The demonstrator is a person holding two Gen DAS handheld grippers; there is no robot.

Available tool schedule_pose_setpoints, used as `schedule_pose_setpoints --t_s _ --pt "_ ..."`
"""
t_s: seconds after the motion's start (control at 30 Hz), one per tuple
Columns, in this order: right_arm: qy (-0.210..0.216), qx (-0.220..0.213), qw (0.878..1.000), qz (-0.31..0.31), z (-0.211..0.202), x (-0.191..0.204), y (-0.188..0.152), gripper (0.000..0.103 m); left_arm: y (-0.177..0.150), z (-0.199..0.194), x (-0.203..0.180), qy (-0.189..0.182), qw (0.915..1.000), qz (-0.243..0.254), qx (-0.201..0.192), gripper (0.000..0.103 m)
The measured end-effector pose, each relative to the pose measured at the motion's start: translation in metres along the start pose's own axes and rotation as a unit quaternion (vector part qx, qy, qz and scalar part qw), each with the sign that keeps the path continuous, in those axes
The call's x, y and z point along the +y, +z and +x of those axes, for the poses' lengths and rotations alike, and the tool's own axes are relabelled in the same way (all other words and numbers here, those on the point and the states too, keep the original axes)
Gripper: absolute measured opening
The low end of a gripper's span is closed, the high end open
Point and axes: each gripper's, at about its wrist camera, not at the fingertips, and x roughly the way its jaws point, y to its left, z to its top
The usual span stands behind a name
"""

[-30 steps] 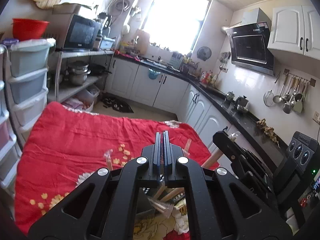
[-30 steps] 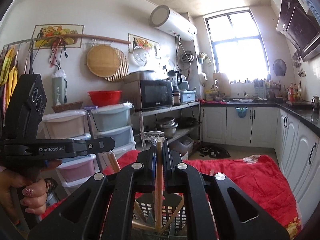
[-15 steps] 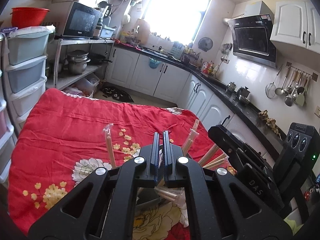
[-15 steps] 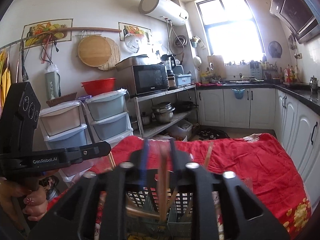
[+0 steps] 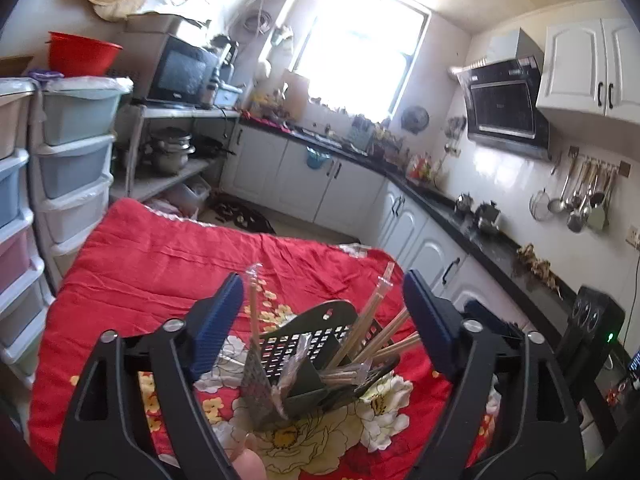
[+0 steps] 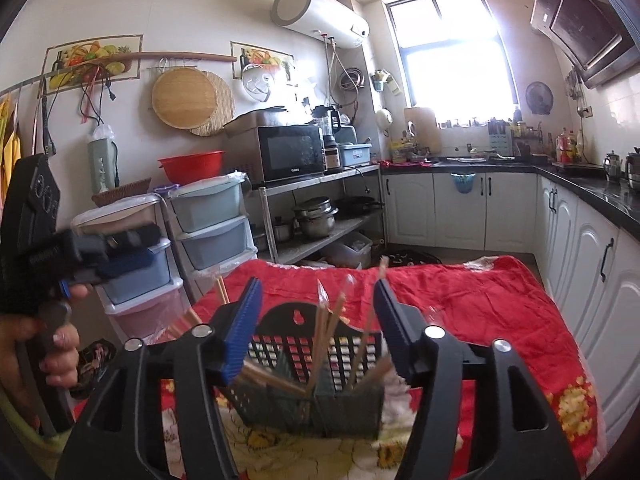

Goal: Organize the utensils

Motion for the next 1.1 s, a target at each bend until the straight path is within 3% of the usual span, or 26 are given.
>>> schedule_pose_setpoints --t_s 0.13,0.47,0.7,1.1 --pt "-0.003 0.006 1.000 0.001 -0.016 -0.002 -0.009 0.067 -0.007 -0.020 0.001 -0.001 0.9999 -0.007 -0.014 0.092" --pt "-0.023 -0.006 1.000 -0.021 -0.055 0.004 -0.033 0.085 -0.052 -0.053 -0.009 0.030 0.9990 0.025 -0.022 0.092" --pt "-0.020 0.006 0.999 -0.027 -0.071 0.013 -0.055 0.093 -0.084 -0.055 -0.014 0.040 0.9986 0.034 0.004 0.092" --pt "-0.043 0.043 0.997 -0.047 -0.074 0.026 -0.095 0.096 -0.142 -0.039 -0.019 0.077 0.9940 0.050 0.059 0.092"
